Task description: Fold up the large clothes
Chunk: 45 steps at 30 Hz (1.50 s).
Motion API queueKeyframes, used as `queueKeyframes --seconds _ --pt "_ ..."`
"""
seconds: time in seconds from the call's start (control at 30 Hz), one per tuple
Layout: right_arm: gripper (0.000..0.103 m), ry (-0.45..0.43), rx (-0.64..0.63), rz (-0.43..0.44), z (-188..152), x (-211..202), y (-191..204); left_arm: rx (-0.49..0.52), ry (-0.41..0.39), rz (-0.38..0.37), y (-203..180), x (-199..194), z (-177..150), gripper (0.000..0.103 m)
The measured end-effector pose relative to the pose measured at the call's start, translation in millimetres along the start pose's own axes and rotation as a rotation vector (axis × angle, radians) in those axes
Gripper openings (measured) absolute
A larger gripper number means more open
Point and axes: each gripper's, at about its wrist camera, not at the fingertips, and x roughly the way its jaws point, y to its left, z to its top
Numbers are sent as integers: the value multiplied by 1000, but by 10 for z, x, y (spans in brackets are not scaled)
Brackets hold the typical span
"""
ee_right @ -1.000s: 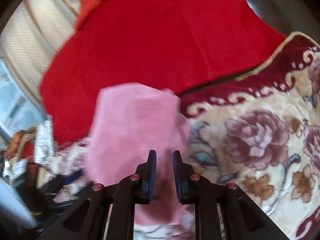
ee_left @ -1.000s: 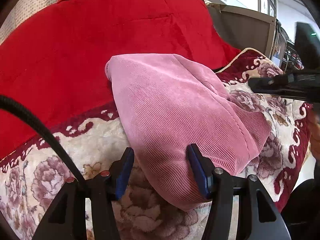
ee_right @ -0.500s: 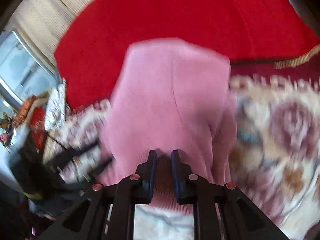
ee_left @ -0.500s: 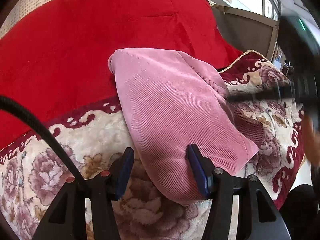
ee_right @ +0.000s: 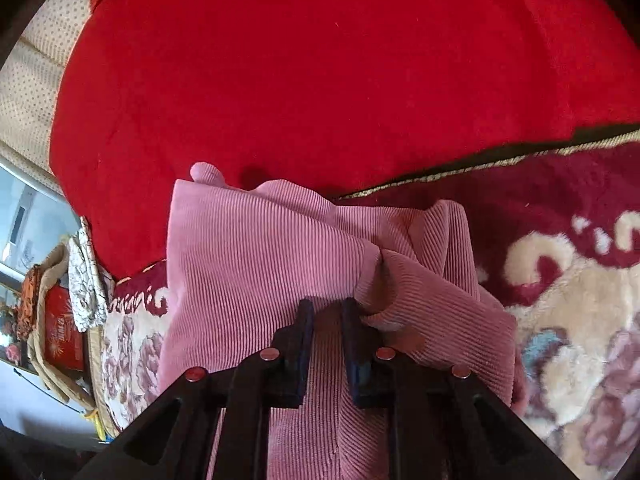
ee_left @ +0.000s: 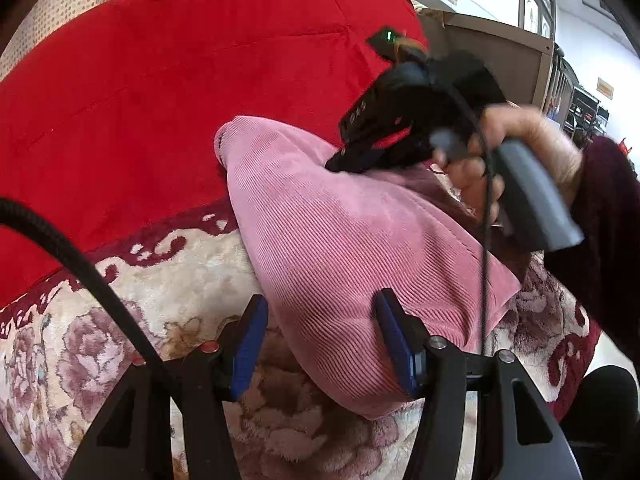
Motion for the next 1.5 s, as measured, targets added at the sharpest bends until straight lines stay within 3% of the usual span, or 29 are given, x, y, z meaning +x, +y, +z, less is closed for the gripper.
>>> queueKeyframes --seconds 0.17,0.27,0.43,0.5,0.63,0.8,1.03,1.17,1.27,1.37,1.5 --pt "20 -58 -24 127 99 -349 281 7 -4 12 -57 -25 10 59" --pt "20 -39 -66 192 153 -257 500 15 -4 12 -77 -43 20 59" --pt "20 90 -58 138 247 408 512 6 -6 24 -62 -65 46 59" --pt "19 125 -1 170 259 626 380 -17 -2 12 -13 -68 68 59" --pt "20 78 -19 157 199 434 383 -25 4 -23 -15 -88 93 59" --pt "22 -4 -59 196 -99 -182 381 -54 -3 -42 -15 -141 109 61" --pt "22 -92 -143 99 -847 -858 131 -80 -25 -23 41 -386 192 66" --pt "22 -78 -142 99 -1258 -855 1 -60 -57 9 36 -536 173 69" --pt "21 -73 -127 93 -1476 -627 -110 -7 20 37 -82 -356 70 70" --pt "21 -106 -117 111 -1531 -624 -188 6 12 38 -85 -354 62 70" --pt "21 -84 -131 89 -1468 -705 -178 -17 10 16 0 -322 35 70"
